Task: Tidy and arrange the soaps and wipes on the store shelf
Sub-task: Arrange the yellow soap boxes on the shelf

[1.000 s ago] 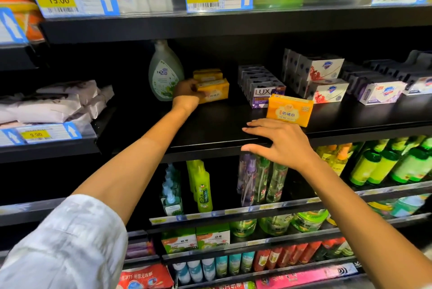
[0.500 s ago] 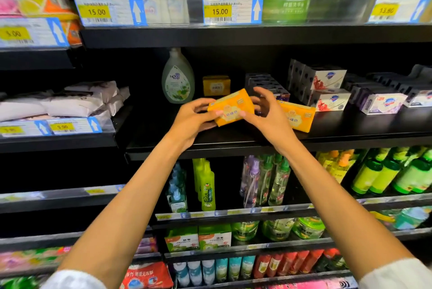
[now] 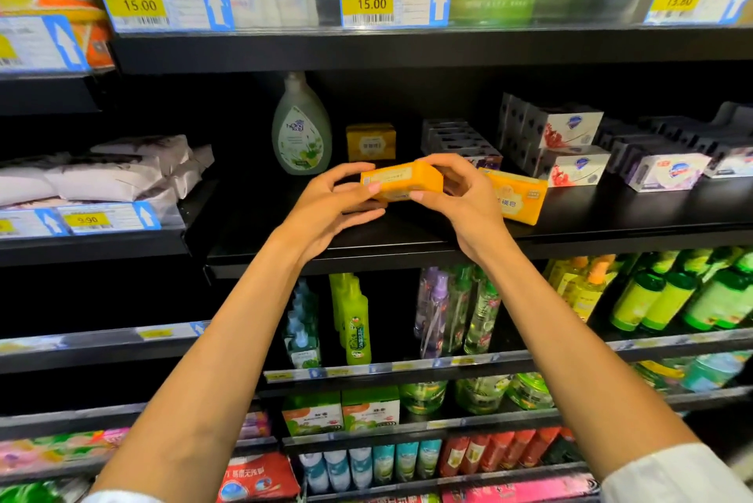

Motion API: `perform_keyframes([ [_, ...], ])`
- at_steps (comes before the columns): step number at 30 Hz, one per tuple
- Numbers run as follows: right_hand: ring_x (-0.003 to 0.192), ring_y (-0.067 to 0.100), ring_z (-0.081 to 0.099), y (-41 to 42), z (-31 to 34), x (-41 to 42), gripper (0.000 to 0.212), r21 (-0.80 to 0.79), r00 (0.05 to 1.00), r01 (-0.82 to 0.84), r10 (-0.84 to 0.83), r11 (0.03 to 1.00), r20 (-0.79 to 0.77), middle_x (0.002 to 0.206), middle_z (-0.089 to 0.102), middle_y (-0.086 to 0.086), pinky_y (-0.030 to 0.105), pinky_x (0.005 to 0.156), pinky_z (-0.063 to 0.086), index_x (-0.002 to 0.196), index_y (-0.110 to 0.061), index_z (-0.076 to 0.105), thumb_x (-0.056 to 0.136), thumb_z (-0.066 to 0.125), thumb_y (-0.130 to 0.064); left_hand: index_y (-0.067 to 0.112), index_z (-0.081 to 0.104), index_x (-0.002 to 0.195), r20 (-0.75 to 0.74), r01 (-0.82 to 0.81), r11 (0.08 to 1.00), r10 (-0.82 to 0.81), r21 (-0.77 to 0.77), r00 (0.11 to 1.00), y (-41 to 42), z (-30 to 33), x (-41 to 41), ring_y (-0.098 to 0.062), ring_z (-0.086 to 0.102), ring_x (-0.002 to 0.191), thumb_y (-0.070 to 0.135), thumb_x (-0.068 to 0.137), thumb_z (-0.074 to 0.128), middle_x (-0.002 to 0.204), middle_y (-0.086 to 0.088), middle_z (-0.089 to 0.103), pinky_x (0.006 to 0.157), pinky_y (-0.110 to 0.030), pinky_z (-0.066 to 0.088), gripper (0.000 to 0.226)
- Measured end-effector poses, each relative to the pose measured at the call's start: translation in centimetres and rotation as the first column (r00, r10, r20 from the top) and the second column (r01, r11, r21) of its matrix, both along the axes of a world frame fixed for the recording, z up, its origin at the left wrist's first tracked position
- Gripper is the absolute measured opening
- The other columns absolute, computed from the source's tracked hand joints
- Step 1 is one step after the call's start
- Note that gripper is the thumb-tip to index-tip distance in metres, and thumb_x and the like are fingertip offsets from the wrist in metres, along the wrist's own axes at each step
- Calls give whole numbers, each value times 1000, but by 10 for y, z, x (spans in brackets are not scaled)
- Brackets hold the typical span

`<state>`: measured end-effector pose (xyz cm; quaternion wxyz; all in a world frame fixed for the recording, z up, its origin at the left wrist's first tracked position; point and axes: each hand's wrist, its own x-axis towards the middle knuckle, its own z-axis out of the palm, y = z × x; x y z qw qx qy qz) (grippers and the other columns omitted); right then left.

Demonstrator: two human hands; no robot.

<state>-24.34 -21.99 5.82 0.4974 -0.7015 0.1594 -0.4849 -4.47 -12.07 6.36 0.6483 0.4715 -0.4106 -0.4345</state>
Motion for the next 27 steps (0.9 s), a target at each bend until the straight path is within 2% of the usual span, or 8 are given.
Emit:
perform_keyframes([
  [3, 113, 14, 67, 3, -1, 0, 42, -49, 998, -54, 52, 997, -47, 118, 72, 4, 26, 93, 54, 115, -18, 70, 82, 80, 7, 4, 65, 131, -10, -4, 1000, 5, 7, 1000, 1, 0, 1, -40, 71, 113, 10, 95, 73, 124, -24, 71, 99, -47, 59, 38],
  [9, 121, 14, 63, -2, -5, 6, 46, -124, 991, -21, 4, 992, -137, 123, 66, -2, 38, 103, 55, 121, -25, 70, 84, 81, 0, 0, 70, 117, 7, -109, 993, 109, -35, 994, -1, -1, 0, -32, 73, 112, 4, 90, 76, 116, -21, 73, 97, -42, 59, 28],
  [12, 124, 9, 60, -2, -8, 8, 50, -226, 981, 43, -84, 973, -175, 133, 59, -4, 32, 102, 55, 129, -26, 67, 86, 82, -5, 1, 70, 116, 32, -146, 986, 149, -75, 988, 0, -1, -2, -28, 73, 112, 0, 88, 77, 120, -17, 71, 97, -39, 59, 28],
  [15, 128, 10, 59, -1, -8, 10, 56, -185, 987, 33, -62, 982, -151, 138, 54, -1, 30, 102, 56, 134, -24, 65, 86, 81, -2, 3, 71, 115, 60, -185, 976, 193, -115, 979, 0, -2, -1, -27, 71, 115, 0, 86, 79, 125, -14, 69, 99, -41, 59, 30],
  [19, 129, 9, 56, -2, -8, 10, 56, -225, 982, 24, -65, 974, -179, 139, 52, -1, 24, 100, 55, 133, -24, 66, 84, 82, -1, 0, 68, 120, 103, -207, 968, 222, -141, 970, 3, -1, -4, -21, 73, 110, 0, 86, 79, 107, 2, 78, 100, -41, 58, 35],
  [21, 129, 10, 56, -3, -9, 9, 49, -272, 982, 36, -84, 962, -168, 137, 55, -1, 24, 98, 55, 127, -22, 70, 84, 82, -3, 1, 66, 122, 121, -192, 971, 210, -145, 970, 5, -1, -5, -20, 73, 111, 1, 88, 79, 112, 1, 76, 102, -42, 57, 37],
  [24, 123, 14, 61, -4, -7, 6, 44, -194, 990, 58, -82, 979, -116, 130, 64, 1, 36, 102, 55, 125, -20, 72, 85, 81, -4, 10, 65, 130, 143, -134, 981, 154, -140, 978, 7, 0, -6, -22, 71, 115, 1, 87, 80, 126, -4, 70, 105, -42, 55, 46],
  [27, 118, 13, 66, -3, -4, 4, 42, -89, 994, 76, -83, 993, -72, 124, 71, -3, 37, 103, 55, 127, -20, 71, 88, 81, -10, 23, 64, 135, 208, -99, 985, 128, -142, 970, 7, -1, -8, -20, 69, 119, 0, 83, 83, 129, 1, 69, 106, -39, 54, 60],
])
